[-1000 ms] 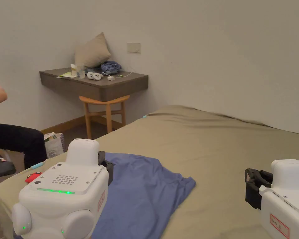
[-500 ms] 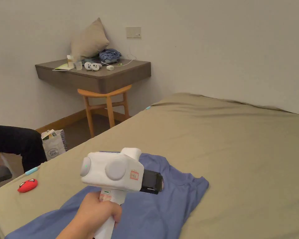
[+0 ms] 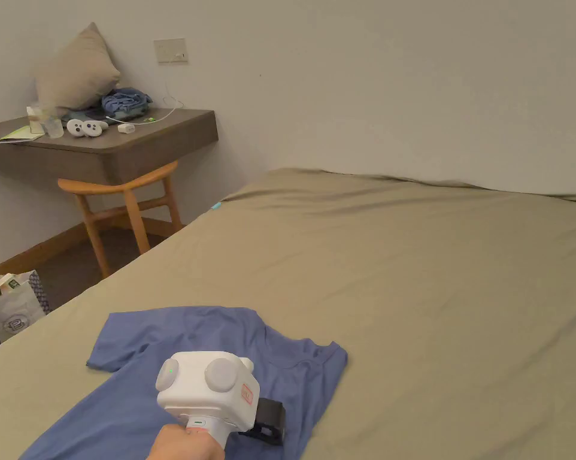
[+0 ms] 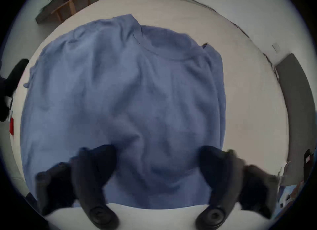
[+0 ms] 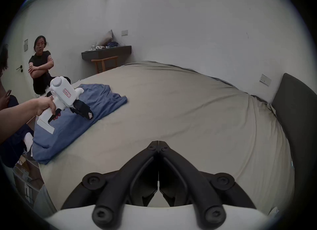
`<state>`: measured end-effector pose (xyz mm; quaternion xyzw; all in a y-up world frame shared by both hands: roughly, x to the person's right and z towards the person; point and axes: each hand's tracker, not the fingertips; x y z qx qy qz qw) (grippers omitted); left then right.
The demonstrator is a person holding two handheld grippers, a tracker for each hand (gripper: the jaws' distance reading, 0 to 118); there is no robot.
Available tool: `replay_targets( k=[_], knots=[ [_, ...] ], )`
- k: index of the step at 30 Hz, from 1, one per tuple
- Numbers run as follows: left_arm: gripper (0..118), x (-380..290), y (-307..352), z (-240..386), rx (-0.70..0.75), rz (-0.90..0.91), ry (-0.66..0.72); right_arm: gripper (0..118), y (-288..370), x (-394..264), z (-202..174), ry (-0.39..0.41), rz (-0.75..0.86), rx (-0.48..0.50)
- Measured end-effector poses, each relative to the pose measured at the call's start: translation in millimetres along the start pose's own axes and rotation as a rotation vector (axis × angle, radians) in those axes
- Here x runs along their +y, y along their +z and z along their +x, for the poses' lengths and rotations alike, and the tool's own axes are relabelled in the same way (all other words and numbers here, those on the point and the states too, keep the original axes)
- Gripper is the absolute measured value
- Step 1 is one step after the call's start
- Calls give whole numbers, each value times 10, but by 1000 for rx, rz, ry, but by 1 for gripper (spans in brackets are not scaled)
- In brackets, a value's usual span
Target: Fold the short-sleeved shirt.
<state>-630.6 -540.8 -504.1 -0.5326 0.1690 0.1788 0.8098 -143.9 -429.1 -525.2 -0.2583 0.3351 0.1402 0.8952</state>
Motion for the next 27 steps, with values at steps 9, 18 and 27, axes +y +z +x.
replay_targets(
  k=[9, 18, 27],
  knots=[
    [0, 234, 1185, -46, -168, 330, 75, 2, 286, -107, 387, -66, -9, -59],
    [0, 430, 2327, 1626, -432, 492, -308, 2, 1165, -226, 957, -175, 49, -198],
    [0, -416, 2109, 4142, -765, 314, -683, 2, 2293, -765, 1430, -319, 31, -416]
  ],
)
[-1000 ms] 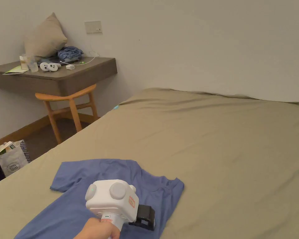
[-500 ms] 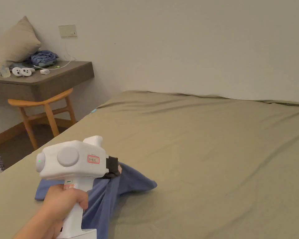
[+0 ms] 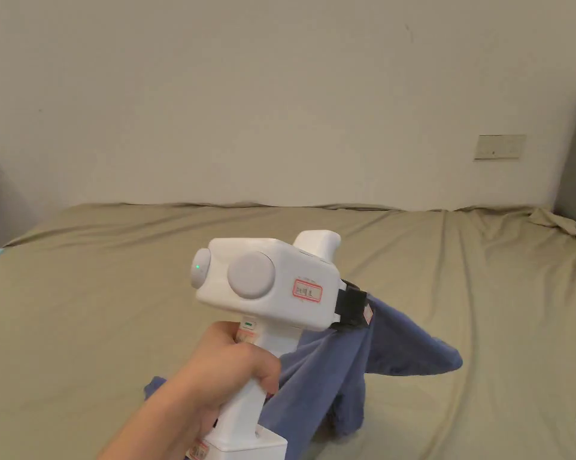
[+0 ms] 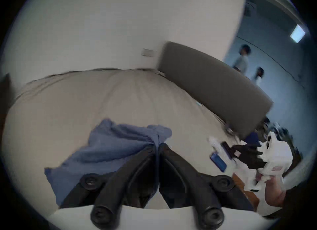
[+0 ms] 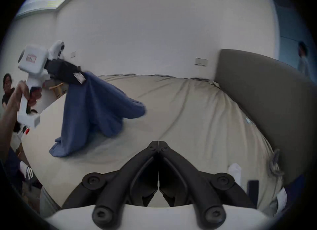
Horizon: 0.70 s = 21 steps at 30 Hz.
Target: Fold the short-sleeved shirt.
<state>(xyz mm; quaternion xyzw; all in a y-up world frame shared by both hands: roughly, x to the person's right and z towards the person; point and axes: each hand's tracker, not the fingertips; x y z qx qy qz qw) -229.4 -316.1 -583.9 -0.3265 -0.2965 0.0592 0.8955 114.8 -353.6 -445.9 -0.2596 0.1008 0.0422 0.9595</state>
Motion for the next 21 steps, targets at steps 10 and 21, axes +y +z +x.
replay_targets(
  k=[10, 21],
  knots=[
    [14, -1171, -1564, 912, -174, -297, 80, 2, 271, -335, 521, -53, -51, -105],
    [87, -945, 482, -206, 240, 122, 211, 2, -84, -71, 81, -24, -9, 59]
  ],
)
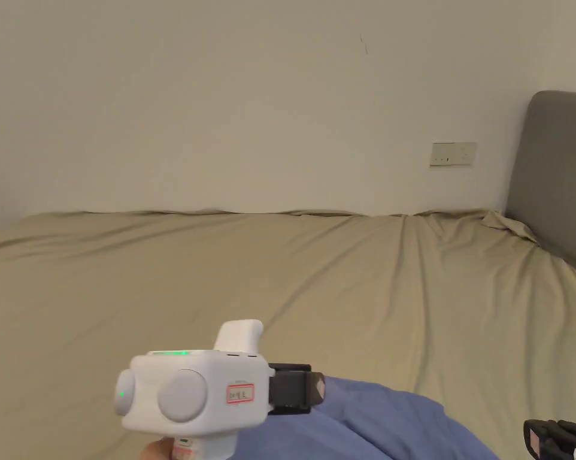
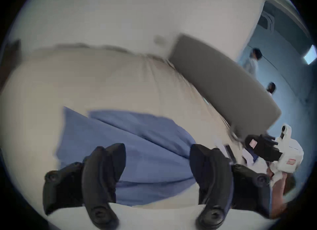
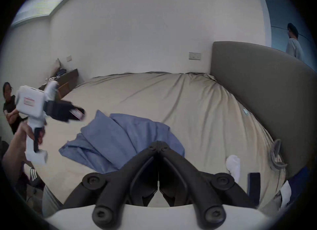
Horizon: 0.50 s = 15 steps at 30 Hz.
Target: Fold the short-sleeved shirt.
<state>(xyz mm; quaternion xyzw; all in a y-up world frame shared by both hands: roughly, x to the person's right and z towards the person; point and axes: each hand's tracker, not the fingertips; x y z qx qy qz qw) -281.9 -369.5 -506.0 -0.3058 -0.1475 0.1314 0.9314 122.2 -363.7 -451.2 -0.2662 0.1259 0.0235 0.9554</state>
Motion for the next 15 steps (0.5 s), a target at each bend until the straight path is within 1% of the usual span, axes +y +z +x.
replay_targets(
  k=[1, 2, 3, 4, 5, 8, 9, 11, 15],
  knots=[
    [77, -3, 274, -151, 67, 70, 5, 2, -45, 31, -50, 7, 11, 15],
    [60, -21, 495, -299, 132, 115, 5, 2, -94, 59, -92, 9, 17, 27],
    [22, -46, 651, -414, 197, 133, 10, 2, -137, 80, -125, 7, 19, 37],
    [5, -100, 801, -544, 260, 155, 20, 2, -168, 94, -167, 5, 21, 50],
    [5, -159, 938, -667, 294, 153, 44, 2, -215, 104, -205, 4, 21, 62],
    [0, -339, 1105, -956, 280, 89, 111, 2, -347, 105, -296, 10, 10, 78],
    [0, -388, 1089, -1039, 297, 91, 114, 2, -381, 103, -316, 12, 5, 82],
    [0, -507, 1053, -1128, 328, 33, 112, 2, -453, 91, -352, 18, -7, 88],
    [0, -479, 740, -1223, 312, -9, 136, 2, -547, 72, -363, 40, -30, 89]
  ],
)
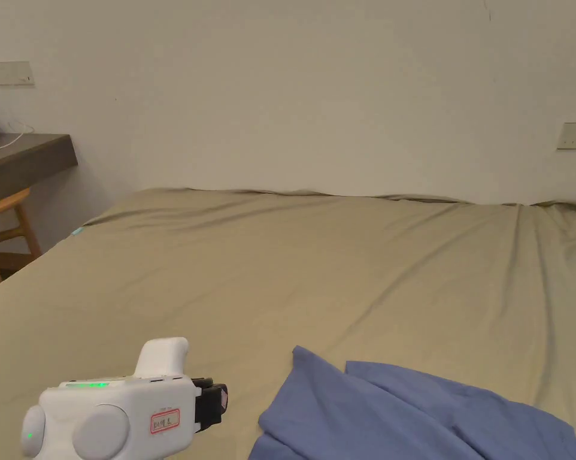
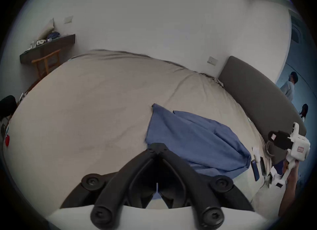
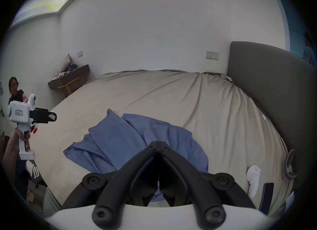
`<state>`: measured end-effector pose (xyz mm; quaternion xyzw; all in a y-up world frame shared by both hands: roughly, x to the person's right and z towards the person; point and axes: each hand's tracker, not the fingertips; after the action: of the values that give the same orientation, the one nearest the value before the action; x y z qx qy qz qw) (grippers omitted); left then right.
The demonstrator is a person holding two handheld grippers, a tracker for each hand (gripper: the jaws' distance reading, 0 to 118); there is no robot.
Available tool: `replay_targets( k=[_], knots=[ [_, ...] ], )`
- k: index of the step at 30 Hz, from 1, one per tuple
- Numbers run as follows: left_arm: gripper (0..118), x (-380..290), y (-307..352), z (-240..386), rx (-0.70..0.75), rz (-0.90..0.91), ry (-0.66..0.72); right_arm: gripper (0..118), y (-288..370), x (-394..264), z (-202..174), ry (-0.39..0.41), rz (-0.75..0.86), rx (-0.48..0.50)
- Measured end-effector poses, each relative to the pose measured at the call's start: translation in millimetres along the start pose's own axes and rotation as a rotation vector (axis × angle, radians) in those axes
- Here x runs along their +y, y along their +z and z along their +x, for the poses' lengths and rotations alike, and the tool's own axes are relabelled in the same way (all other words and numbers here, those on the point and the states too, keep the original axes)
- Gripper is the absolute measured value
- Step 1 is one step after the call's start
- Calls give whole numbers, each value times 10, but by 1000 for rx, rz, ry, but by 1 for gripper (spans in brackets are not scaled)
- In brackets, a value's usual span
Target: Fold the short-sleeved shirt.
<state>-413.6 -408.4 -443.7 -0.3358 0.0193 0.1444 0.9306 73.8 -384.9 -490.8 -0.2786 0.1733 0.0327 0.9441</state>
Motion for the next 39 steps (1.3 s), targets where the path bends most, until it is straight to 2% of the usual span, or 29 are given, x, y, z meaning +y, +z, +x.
replay_targets(
  k=[1, 2, 3, 4, 5, 6, 8, 11, 13, 17, 20, 21, 22, 23, 24, 25, 26, 27, 29, 32, 33, 34, 35, 36, 38, 39],
  knots=[
    [0, 58, -143, 22, 4, -10, -3, 2, -2, -5, 8, 1, -3, -6],
    [7, 131, -373, 48, 1, -29, -13, 2, -5, -12, 32, -2, -7, -12],
    [32, 221, -553, 74, 4, -68, -24, 2, -4, -19, 58, -7, -10, -18],
    [65, 327, -778, 110, 15, -91, -22, 2, -1, -30, 88, -13, -14, -27],
    [93, 440, -1038, 133, 13, -146, -18, 2, 13, -39, 115, -15, -17, -41],
    [95, 531, -1262, 148, 21, -190, -22, 2, 24, -50, 142, -14, -22, -53],
    [95, 699, -1730, 186, -9, -202, -17, 2, 52, -91, 212, -14, -37, -82],
    [95, 850, -2382, 247, 69, -282, -48, 2, 89, -188, 304, -27, -68, -117],
    [95, 881, -2731, 254, 102, -312, -22, 2, 108, -266, 349, -35, -92, -136],
    [95, 840, -3176, 269, 68, -345, 6, 2, 87, -384, 451, -49, -135, -166],
    [93, 768, -3198, 295, 126, -340, 9, 2, 28, -388, 524, -66, -151, -184],
    [74, 760, -3140, 291, 122, -309, 20, 2, 3, -382, 545, -81, -151, -186],
    [40, 759, -3056, 290, 115, -269, 35, 2, -33, -380, 576, -105, -148, -176],
    [3, 750, -3012, 284, 40, -260, 48, 3, -85, -384, 609, -137, -157, -143],
    [2, 740, -2960, 298, 1, -247, 50, 22, -144, -387, 631, -161, -181, -120],
    [2, 744, -2927, 332, 9, -266, 13, 56, -240, -386, 649, -179, -224, -92],
    [2, 755, -2896, 373, 13, -279, -48, 95, -369, -402, 652, -185, -282, -77],
    [2, 755, -2864, 401, 21, -273, -87, 116, -480, -429, 648, -189, -315, -55],
    [2, 763, -2781, 421, 14, -249, -106, 113, -747, -517, 680, -225, -327, 16],
    [2, 774, -2624, 456, -26, -245, -42, 112, -1097, -609, 651, -294, -437, 30],
    [2, 781, -2587, 451, -33, -238, -32, 99, -1165, -630, 627, -294, -455, 18],
    [2, 801, -2536, 453, -43, -227, -26, 67, -1212, -643, 595, -280, -455, 1],
    [2, 814, -2493, 441, -52, -226, -20, 18, -1218, -632, 555, -252, -484, -48],
    [2, 824, -2450, 430, -52, -220, -10, 4, -1219, -627, 519, -238, -494, -97],
    [2, 898, -2441, 321, -56, -199, 26, 4, -1096, -603, 506, -313, -423, -71],
    [2, 927, -2378, 298, -68, -177, 39, 4, -1054, -562, 505, -325, -414, -38]
  ],
)
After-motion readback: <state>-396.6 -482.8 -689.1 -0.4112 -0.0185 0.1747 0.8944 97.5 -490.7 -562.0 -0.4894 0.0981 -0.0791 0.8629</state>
